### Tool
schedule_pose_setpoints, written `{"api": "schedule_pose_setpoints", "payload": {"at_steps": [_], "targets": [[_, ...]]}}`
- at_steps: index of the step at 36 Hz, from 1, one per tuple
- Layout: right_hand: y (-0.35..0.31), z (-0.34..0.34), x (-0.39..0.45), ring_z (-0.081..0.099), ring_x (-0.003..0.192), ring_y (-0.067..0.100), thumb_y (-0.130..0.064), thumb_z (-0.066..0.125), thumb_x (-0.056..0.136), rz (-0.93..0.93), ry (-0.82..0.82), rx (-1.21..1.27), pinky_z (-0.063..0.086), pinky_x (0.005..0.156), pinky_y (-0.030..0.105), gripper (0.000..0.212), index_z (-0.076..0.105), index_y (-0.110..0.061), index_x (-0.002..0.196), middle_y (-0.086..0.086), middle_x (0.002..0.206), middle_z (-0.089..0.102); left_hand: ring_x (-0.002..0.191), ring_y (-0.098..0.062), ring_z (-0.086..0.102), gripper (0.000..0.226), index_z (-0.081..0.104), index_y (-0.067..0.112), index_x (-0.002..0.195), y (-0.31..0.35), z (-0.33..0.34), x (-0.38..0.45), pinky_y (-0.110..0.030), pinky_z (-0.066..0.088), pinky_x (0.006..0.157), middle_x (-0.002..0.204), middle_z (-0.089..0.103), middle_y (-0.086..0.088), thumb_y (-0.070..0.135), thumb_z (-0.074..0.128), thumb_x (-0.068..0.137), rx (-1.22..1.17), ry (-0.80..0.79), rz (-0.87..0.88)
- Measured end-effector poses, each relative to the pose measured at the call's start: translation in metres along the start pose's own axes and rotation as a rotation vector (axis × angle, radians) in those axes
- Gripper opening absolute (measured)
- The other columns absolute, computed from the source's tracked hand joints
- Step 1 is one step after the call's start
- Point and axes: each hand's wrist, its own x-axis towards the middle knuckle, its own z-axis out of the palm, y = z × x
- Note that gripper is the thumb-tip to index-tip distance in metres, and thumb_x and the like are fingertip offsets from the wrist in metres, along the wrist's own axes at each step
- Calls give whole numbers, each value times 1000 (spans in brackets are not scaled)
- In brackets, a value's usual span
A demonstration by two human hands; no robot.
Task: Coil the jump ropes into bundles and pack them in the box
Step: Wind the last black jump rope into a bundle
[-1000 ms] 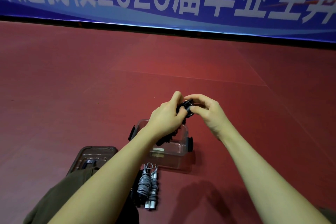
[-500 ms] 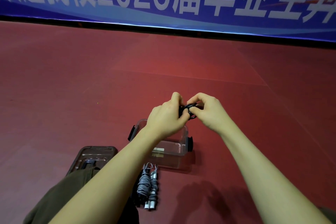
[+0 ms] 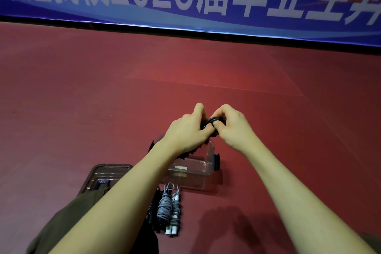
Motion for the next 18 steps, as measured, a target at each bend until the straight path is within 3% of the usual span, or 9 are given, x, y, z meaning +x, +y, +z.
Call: {"api": "schedule_pose_setpoints", "payload": {"at_steps": [6, 9, 13, 18], "targets": [[-2, 7, 0, 54, 84, 20, 1, 48, 86, -18, 80, -17, 37, 67, 23, 11, 52, -9, 88, 6, 93, 58, 72, -29, 55, 9, 32, 22, 95, 3, 7, 3, -34, 33, 59, 77, 62, 3, 29, 37, 93, 100, 40, 1], [-2, 8, 1, 50, 83, 18, 4, 47, 85, -40, 129, 1, 31, 64, 19, 14, 51, -9, 87, 6, 93, 56, 74, -24, 51, 7, 34, 21, 94, 5, 8, 2, -33, 32, 60, 78, 51, 10, 27, 38, 93, 56, 95, 16], [-3, 10, 4, 52, 82, 20, 7, 48, 82, -51, 188, 60, 34, 66, 22, 18, 52, -11, 84, 8, 91, 59, 75, -23, 51, 8, 37, 18, 95, 7, 10, 3, -32, 34, 60, 81, 52, 7, 25, 41, 93, 36, 199, 41], [-3, 8, 5, 60, 77, 21, 6, 52, 82, -18, 157, 289, 51, 69, 31, 23, 57, -16, 78, 7, 83, 64, 67, -24, 49, 9, 39, 17, 93, 6, 7, 4, -33, 34, 56, 67, 53, 6, 24, 45, 90, -4, 276, 55]]}}
